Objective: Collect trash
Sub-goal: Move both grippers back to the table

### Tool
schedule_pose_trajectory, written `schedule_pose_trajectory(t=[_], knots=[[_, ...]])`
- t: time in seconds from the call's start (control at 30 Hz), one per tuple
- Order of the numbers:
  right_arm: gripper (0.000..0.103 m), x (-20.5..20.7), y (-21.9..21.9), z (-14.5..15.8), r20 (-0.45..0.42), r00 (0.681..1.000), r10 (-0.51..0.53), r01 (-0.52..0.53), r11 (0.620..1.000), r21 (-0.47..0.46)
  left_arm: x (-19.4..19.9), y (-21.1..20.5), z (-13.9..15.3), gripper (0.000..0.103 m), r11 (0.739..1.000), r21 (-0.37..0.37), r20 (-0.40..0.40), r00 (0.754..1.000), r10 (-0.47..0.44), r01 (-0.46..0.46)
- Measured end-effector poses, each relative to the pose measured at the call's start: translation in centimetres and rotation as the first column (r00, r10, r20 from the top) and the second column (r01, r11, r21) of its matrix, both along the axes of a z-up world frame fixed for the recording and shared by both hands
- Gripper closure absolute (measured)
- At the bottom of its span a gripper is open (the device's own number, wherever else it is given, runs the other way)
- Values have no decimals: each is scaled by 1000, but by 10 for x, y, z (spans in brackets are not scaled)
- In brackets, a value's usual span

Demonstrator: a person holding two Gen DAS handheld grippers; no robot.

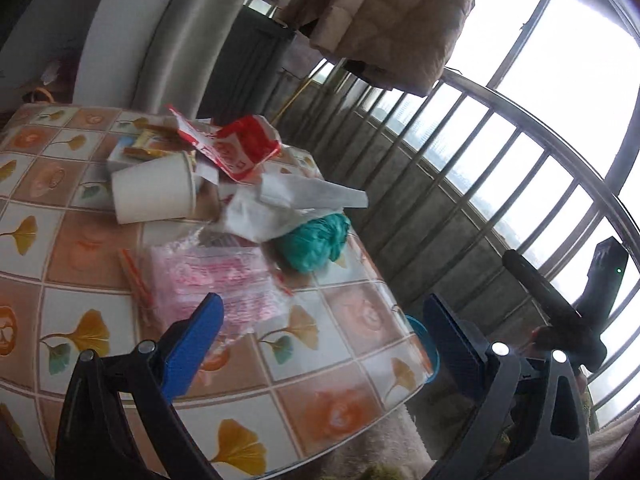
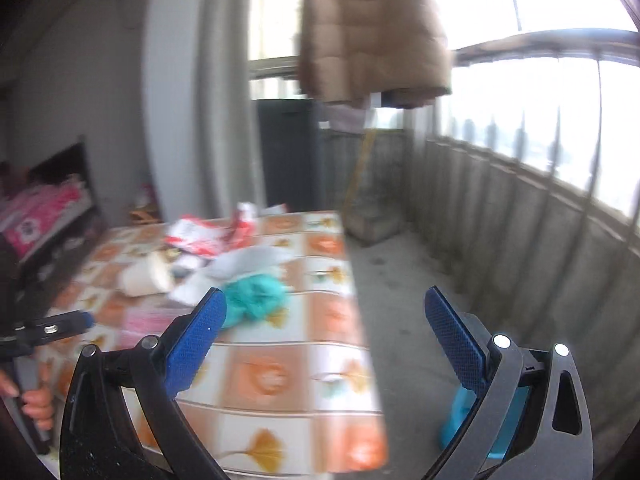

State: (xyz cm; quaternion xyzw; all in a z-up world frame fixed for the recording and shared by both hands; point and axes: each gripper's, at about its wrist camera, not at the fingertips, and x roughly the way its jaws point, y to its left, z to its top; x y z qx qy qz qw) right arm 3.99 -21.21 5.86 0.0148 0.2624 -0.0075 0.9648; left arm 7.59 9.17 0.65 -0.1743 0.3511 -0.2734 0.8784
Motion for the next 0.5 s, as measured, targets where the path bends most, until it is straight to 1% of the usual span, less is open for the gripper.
schedule_pose_trajectory(t=[0.07,0.13,0.2,0.23,0.27,0.33,0.37,0.4,0.43,0.5], knots=[[8,10,20,-9,-42,998,44,-45,999,-12,11,8,-5,6,1000,18,-11,1000,21,-21],[8,22,41,-21,-99,991,89,-90,996,-8,19,22,-11,6,996,62,-19,998,59,-58],[8,35,59,-31,-162,979,128,-126,992,23,29,30,-20,6,988,121,-31,995,99,-95],[9,41,65,-36,-190,971,143,-136,990,48,33,34,-24,6,985,138,-33,994,108,-103],[10,47,72,-40,-219,963,157,-145,987,73,38,37,-28,6,980,167,-42,992,120,-111],[19,58,79,-46,-259,949,183,-159,981,109,44,41,-34,6,975,192,-55,990,127,-114],[20,64,83,-49,-277,941,192,-163,979,124,48,42,-36,9,972,206,-59,990,127,-112],[24,70,86,-51,-294,934,203,-168,976,140,51,42,-37,13,971,213,-59,991,124,-109],[28,73,91,-54,-304,928,214,-174,973,154,53,43,-38,14,970,218,-57,991,122,-107],[32,82,94,-59,-327,912,247,-182,959,216,58,42,-37,21,970,222,-48,992,113,-100]])
